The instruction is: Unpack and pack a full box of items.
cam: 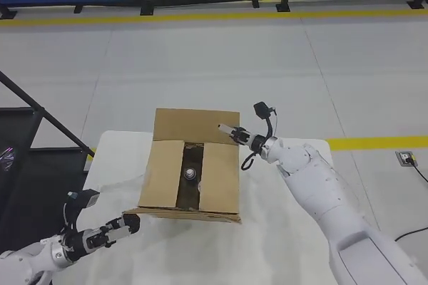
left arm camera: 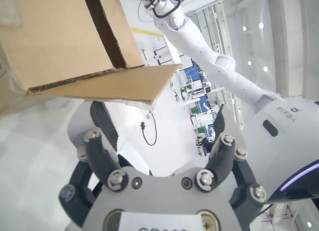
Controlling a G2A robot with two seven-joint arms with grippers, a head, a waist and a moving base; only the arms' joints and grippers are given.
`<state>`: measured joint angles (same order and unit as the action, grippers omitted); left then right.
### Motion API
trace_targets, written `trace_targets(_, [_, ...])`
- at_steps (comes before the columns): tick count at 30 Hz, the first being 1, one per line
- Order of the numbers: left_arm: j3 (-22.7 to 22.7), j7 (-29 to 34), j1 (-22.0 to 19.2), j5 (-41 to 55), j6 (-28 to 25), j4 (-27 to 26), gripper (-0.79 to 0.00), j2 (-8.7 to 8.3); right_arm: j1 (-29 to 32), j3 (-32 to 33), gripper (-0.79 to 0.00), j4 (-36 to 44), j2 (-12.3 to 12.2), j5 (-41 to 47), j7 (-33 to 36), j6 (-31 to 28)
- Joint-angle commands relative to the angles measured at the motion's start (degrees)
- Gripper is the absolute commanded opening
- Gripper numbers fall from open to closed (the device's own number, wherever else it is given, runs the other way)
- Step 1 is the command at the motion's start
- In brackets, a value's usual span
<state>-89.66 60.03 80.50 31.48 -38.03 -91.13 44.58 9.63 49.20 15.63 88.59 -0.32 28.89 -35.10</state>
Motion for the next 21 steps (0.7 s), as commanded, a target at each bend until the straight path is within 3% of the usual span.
trace_targets(1, [0.75,-1.08,-0.68,0.34,0.78,0.14,0.0,0.2,-0.3,0.5,0.0,-1.03,0.12,1.06,0.75,-2.06])
trace_targets(9, [2.45,-11.87,-2.22,-5.07,4.27,-0.94,0.0,1.2,-0.57,2.53,0.0,-3.02,-0.51,3.88,4.96,-10.87])
trace_targets(17, [4.57,-16.82,-3.86,-10.22,7.38,-1.98,0.0,1.97,0.58,5.05,0.0,-2.13,-2.33,7.96,13.57,-22.9])
trace_targets(21, [5.93,-18.65,-4.93,-12.41,8.69,-1.83,0.0,2.39,1.66,6.09,0.0,1.65,-3.58,9.58,17.39,-22.9])
